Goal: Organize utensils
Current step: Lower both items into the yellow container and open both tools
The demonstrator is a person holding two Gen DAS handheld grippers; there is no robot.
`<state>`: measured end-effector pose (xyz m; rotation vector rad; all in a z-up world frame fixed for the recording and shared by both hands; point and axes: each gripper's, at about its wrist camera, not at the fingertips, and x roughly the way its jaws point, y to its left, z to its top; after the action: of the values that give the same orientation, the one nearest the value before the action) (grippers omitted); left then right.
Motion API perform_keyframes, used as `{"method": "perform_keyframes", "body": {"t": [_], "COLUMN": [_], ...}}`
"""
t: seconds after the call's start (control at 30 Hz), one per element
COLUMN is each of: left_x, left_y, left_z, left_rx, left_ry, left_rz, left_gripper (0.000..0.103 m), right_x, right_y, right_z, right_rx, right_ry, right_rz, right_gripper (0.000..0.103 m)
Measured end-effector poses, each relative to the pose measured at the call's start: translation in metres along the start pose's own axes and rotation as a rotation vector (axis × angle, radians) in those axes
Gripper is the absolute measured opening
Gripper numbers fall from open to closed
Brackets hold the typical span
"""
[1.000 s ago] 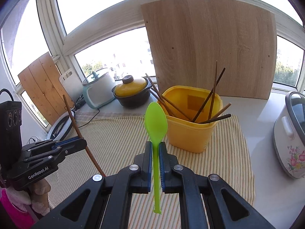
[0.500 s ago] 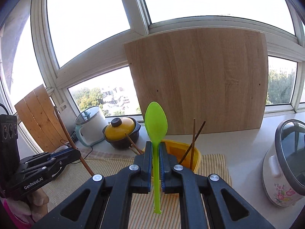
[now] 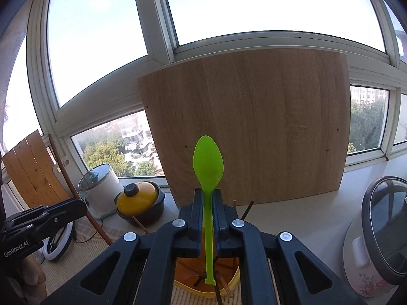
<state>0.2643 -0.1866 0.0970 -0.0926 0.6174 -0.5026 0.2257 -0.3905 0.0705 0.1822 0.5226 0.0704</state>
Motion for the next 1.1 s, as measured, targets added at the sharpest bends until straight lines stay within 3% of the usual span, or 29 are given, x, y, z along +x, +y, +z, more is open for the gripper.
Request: {"method": "perform_keyframes", "body": {"t": [0.63, 1.1], "left_x": [0.062, 0.063], "left_y": [-0.001, -0.006], "left_z": [-0.008, -0.022], "left_rx": [0.002, 0.002], "left_ry": [0.087, 0.129], "left_rz": [0.0, -0.021], "left_gripper": [0.004, 0.004], "right_x": [0.066, 0.06], "right_y": [-0.035, -0.04], "right_z": [-0.012, -0.023], "right_rx": [0.023, 0.049], "right_ry": [0.101, 0.142], "right_rz": [0.05, 0.068], "right_gripper": [0.005, 0.007]}}
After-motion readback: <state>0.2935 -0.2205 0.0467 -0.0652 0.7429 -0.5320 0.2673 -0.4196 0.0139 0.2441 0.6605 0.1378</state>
